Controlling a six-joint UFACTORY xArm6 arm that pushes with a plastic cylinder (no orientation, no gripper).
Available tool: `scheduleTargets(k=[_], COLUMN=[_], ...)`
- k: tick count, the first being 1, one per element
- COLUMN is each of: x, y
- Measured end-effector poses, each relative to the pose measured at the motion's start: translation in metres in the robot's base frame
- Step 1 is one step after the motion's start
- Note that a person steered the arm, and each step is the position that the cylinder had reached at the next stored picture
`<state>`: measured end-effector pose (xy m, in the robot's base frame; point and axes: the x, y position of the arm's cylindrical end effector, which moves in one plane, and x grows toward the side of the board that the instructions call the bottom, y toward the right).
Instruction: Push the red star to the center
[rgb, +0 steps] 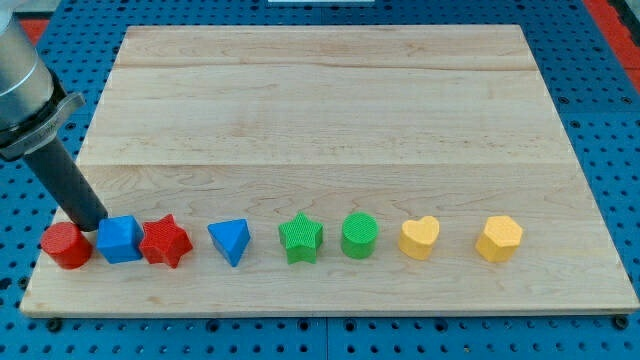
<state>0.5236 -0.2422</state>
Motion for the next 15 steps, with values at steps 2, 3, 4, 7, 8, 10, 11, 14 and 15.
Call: scheduleTargets(k=[2,3,4,7,8,10,11,14,15], x=[-0.038,-0.037,-0.034,0.032,0.051,0.04,0.04,0.054,0.045], y=[-0.062,-0.063,-0.063,-0.06,-0.029,0.041,0.047,0.051,0.051])
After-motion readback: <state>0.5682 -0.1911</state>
